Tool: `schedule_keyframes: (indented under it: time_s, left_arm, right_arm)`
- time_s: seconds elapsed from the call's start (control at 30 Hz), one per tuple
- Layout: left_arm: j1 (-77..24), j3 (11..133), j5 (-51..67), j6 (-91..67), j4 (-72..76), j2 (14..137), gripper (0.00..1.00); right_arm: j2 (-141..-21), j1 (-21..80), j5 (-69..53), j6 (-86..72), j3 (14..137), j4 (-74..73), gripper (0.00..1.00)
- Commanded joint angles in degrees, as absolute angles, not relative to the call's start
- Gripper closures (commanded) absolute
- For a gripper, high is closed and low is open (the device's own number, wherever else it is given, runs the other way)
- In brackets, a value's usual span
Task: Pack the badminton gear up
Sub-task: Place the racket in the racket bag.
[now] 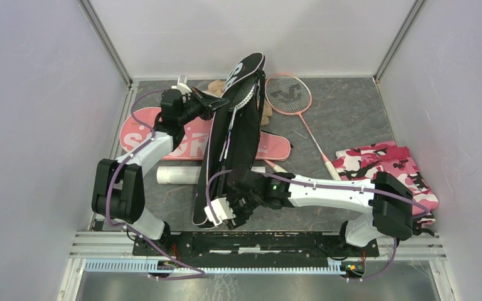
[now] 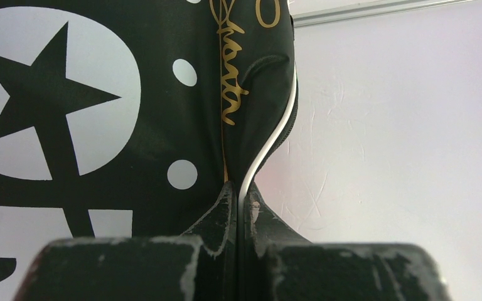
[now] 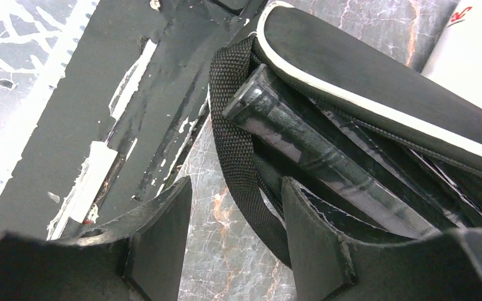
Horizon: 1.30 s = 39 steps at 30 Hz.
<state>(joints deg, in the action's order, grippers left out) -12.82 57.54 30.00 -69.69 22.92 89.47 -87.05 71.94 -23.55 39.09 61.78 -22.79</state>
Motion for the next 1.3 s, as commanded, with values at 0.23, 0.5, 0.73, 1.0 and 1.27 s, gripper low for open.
schedule_keyframes:
  time_s: [0.23, 0.5, 0.73, 1.0, 1.27]
  left_arm:
    - [-12.56, 60.4, 31.34, -73.87, 30.67, 88.36, 0.98]
    - [-12.52, 60.38, 31.28, -73.67, 30.67, 88.24, 0.98]
    - [-12.56, 60.21, 31.05, -72.94, 30.5, 88.42, 0.98]
    - [-12.57, 60.25, 29.92, -71.14, 29.75, 88.92, 0.98]
    - [-12.56, 60.6, 28.45, -69.32, 28.89, 89.08, 0.98]
  right_arm:
    - [-90.09, 73.92, -22.28, 36.19, 66.37, -20.77, 0.52]
    - [-91.36, 74.34, -23.33, 34.64, 67.11, -20.73, 0.66]
    - [-91.68, 74.33, -24.91, 33.62, 68.28, -21.54, 0.83]
    - [-92.04, 74.48, -29.02, 32.54, 70.53, -23.69, 0.9]
    - [-92.47, 75.61, -32.58, 32.78, 70.6, -24.95, 0.96]
